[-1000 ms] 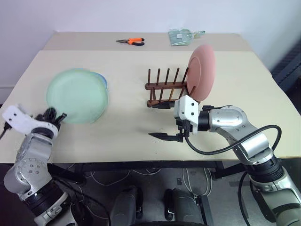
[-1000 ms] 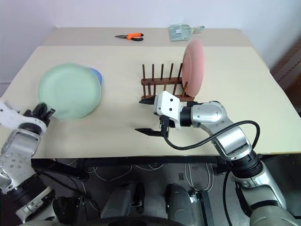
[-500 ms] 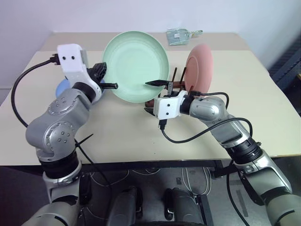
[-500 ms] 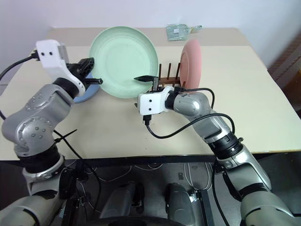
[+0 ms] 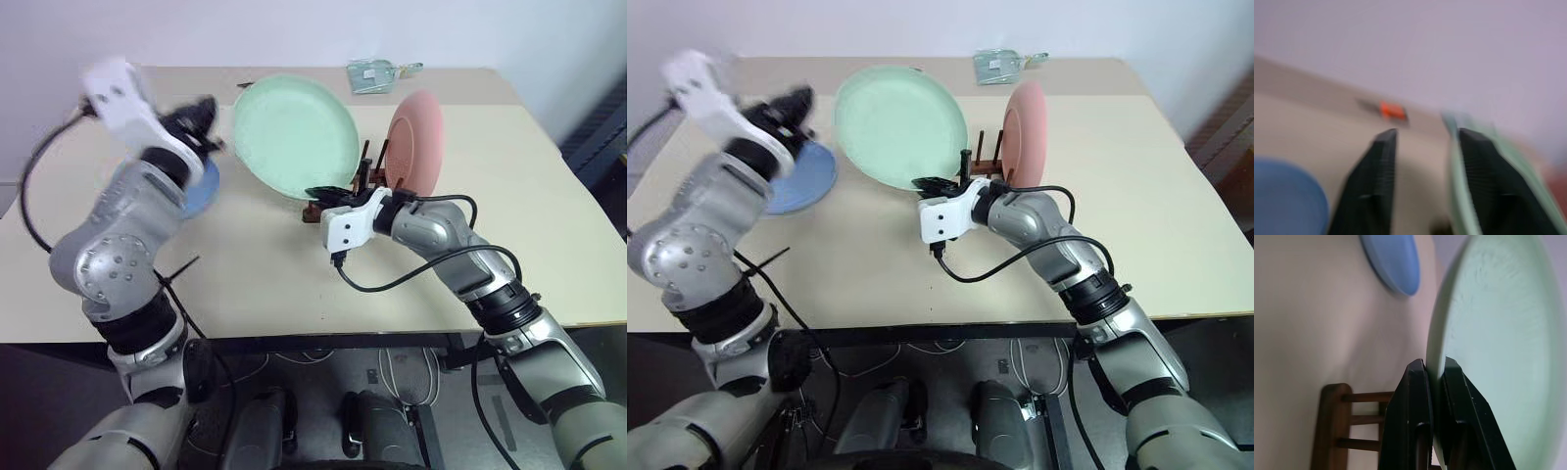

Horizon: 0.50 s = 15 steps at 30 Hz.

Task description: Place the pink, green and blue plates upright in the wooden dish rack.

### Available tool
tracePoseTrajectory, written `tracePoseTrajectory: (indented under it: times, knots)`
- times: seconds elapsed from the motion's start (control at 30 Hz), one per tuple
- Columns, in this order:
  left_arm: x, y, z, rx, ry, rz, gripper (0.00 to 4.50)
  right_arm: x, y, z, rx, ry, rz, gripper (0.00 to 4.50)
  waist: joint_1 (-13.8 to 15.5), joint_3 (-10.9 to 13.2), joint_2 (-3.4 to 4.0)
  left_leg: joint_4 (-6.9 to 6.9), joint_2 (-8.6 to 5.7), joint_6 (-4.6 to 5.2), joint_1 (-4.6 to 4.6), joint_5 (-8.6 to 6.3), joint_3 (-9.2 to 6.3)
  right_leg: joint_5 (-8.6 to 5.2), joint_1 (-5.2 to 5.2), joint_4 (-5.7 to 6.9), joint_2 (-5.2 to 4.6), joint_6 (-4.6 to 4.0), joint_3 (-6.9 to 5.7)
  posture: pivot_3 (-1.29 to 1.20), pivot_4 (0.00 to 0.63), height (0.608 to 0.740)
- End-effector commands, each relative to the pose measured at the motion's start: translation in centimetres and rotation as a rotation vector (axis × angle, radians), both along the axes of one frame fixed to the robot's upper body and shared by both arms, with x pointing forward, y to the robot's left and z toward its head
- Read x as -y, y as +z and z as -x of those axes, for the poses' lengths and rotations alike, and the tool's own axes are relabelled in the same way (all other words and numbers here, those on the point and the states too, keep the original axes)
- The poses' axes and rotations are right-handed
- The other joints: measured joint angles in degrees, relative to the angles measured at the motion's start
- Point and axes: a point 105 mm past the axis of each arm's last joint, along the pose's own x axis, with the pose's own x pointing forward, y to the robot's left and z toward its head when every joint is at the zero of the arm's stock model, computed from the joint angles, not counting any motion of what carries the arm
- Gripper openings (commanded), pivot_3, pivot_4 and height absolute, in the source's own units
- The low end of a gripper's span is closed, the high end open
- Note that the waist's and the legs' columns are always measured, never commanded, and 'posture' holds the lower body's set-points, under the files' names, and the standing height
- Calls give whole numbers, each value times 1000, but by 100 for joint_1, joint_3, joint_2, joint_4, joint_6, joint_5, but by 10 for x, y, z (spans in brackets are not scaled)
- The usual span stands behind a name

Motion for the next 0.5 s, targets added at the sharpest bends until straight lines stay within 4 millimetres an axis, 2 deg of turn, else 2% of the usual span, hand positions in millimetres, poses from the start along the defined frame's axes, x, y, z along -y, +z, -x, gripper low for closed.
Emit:
tracePoseTrajectory:
  times: [0.03, 0.1, 0.13, 0.2, 0.27, 0.33, 0.4, 0.5]
  knots:
    - [-53, -7, 6, -17, 251, -148, 2399, 9, 63, 10, -45, 69, -312, 0, -66, 0, 4, -5, 1, -3, 3, 2, 1, 0, 0, 1, 3, 0, 0, 0, 150, 740]
    - [-50, -30, 1, -98, 238, -357, 2399, 17, 88, 17, -207, 140, -525, 0, -80, 1, 7, -16, 3, -6, 13, 4, 8, 0, 2, 4, 10, -1, -1, 0, 150, 740]
    - [-42, -44, -2, -141, 191, -448, 2399, 24, 100, 17, -291, 160, -633, 0, -55, 2, 7, -19, 3, -7, 15, 5, 7, 0, 4, 8, 13, -1, -1, 0, 150, 740]
    - [-16, -77, -2, -200, 25, -585, 2399, 41, 121, 15, -503, 201, -869, 0, -7, 3, 5, -12, 4, -7, 12, 4, 4, 0, 7, 8, 8, -2, -1, 0, 150, 740]
    - [18, -110, 6, -235, -187, -685, 2399, 56, 136, 15, -698, 255, -1054, 0, 14, 2, 4, -10, -2, -21, 8, -8, -3, 0, 8, 2, -10, -2, -1, 0, 150, 740]
    - [41, -130, 17, -246, -339, -726, 2399, 64, 140, 15, -804, 262, -1131, 0, 26, 2, 4, -11, -5, -19, 2, -14, -7, 1, 0, 1, -25, -4, -1, 0, 150, 740]
    - [62, -151, 30, -267, -488, -723, 2399, 67, 135, 13, -916, 243, -1156, 0, -22, 4, 9, -17, -5, -19, -7, -14, -7, 1, -15, 0, -28, -6, 0, 0, 150, 740]
    - [73, -165, 38, -290, -567, -683, 2399, 67, 126, 9, -1043, 210, -1205, 0, -89, 9, 33, -26, -5, -19, -9, -14, 0, 1, -27, 4, -33, -12, 3, 0, 150, 740]
